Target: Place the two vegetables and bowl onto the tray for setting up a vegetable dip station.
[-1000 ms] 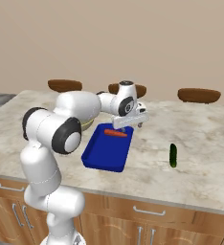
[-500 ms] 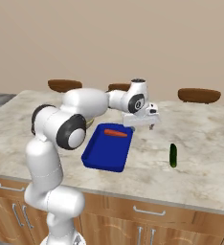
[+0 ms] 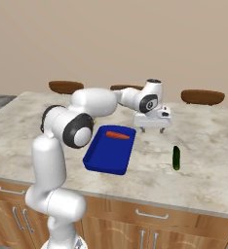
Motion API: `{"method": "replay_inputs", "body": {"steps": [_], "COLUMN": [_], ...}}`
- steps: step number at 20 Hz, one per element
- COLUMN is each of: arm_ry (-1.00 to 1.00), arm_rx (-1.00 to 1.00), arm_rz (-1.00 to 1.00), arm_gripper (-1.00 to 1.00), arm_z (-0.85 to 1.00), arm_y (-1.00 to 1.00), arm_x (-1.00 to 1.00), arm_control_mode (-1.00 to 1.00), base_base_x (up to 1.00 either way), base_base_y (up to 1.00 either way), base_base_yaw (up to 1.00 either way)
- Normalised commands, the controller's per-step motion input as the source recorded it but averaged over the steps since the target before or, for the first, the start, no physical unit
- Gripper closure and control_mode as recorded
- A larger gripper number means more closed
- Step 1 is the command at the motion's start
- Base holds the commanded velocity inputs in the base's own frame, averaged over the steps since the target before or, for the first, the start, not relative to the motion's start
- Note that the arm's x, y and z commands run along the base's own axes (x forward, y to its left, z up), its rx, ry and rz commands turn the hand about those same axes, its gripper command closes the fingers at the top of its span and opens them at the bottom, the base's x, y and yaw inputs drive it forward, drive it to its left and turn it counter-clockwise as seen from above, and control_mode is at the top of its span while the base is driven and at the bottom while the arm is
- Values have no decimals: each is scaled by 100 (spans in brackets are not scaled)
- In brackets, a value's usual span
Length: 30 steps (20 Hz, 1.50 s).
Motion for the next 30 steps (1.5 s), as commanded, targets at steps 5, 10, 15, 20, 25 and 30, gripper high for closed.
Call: {"method": "replay_inputs", "body": {"steps": [5, 10, 15, 20, 25, 30], "arm_ry": [0, 0, 0, 0, 1, 0], "arm_rx": [3, 0, 0, 0, 0, 0], "arm_rz": [0, -1, -3, -1, 0, 0], "arm_gripper": [-100, -100, -100, -100, -100, -100], "arm_z": [-22, -39, -26, -6, 0, -6], "arm_y": [-32, -22, -17, -29, -24, -18], "arm_x": [0, 0, 0, 0, 0, 0], "arm_control_mode": [-100, -100, -100, -100, -100, -100], "base_base_x": [0, 0, 0, 0, 0, 0], "base_base_y": [0, 0, 0, 0, 0, 0], "base_base_yaw": [0, 0, 0, 0, 0, 0]}}
